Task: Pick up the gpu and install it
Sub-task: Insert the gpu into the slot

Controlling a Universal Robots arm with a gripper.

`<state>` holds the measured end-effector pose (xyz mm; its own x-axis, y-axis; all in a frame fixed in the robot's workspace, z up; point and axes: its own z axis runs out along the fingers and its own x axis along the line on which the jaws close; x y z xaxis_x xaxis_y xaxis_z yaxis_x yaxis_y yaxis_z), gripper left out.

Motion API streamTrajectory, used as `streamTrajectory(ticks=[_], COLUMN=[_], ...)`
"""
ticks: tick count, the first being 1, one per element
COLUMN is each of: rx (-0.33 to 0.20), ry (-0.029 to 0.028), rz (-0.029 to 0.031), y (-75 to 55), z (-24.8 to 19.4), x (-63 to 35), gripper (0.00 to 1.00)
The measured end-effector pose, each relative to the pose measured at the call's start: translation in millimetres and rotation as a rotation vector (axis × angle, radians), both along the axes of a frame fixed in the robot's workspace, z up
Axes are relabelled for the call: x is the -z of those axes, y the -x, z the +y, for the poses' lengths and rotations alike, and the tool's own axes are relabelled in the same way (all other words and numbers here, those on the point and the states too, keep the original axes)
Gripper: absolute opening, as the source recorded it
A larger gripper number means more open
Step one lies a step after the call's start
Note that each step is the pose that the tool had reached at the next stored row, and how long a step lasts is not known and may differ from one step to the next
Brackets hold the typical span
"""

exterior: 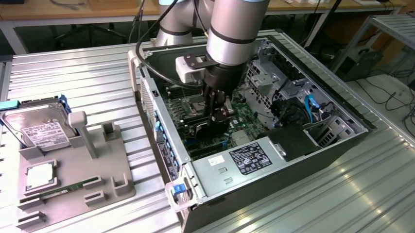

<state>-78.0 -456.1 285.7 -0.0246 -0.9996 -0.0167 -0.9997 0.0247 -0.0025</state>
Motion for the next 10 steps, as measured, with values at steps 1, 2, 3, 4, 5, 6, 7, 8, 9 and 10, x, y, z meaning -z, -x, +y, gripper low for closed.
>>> streamTrajectory(ticks=[1, 2, 3, 4, 5, 6, 7, 8, 9, 10], rx=[0.000, 0.000, 0.000, 0.000, 0.000, 0.000, 0.000, 0.000, 0.000, 0.000], ry=[0.0000, 0.0000, 0.0000, 0.0000, 0.0000, 0.0001, 0.0001, 0.0001, 0.0001, 0.0001], rz=[0.0000, 0.0000, 0.0000, 0.0000, 0.0000, 0.0000, 0.0000, 0.0000, 0.0000, 0.0000], y=[0.0, 0.0, 0.0, 0.0, 0.0, 0.0, 0.0, 0.0, 0.0, 0.0], z=[0.0, 0.0, 0.0, 0.0, 0.0, 0.0, 0.0, 0.0, 0.0, 0.0], x=[0.0, 0.0, 0.0, 0.0, 0.0, -0.1, -0.1, -0.1, -0.1, -0.1], gripper=[0.35, 0.34, 0.27, 0.21, 0.21, 0.21, 0.15, 0.11, 0.11, 0.11])
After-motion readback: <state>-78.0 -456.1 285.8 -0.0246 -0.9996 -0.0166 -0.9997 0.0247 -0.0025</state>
